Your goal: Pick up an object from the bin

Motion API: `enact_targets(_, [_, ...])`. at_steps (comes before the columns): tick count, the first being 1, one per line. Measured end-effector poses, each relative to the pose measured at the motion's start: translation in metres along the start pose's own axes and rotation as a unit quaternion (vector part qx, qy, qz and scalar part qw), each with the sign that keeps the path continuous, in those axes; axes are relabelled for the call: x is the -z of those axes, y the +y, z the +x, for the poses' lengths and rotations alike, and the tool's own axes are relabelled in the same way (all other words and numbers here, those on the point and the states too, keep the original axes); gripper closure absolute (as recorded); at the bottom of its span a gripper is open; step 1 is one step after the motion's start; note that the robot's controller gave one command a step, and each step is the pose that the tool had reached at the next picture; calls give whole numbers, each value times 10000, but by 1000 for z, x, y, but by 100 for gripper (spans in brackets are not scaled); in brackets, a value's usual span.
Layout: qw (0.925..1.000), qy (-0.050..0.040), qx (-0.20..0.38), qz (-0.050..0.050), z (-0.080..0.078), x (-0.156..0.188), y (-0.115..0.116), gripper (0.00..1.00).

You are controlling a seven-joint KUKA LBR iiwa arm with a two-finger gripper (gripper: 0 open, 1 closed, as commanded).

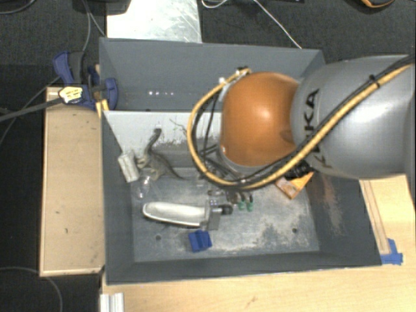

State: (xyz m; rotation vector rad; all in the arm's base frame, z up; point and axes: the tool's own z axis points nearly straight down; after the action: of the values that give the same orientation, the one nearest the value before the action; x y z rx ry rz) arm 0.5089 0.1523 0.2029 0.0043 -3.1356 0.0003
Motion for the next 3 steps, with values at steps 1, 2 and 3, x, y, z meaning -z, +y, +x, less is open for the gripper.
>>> enact_targets(1, [10000,-41,-28,-7,-2,5,-1,0])
enact_targets(2, [9997,20,223,3,4,-60,3,0])
enact_targets(3, [9863,-38,1647,-1,6,-65,10,0])
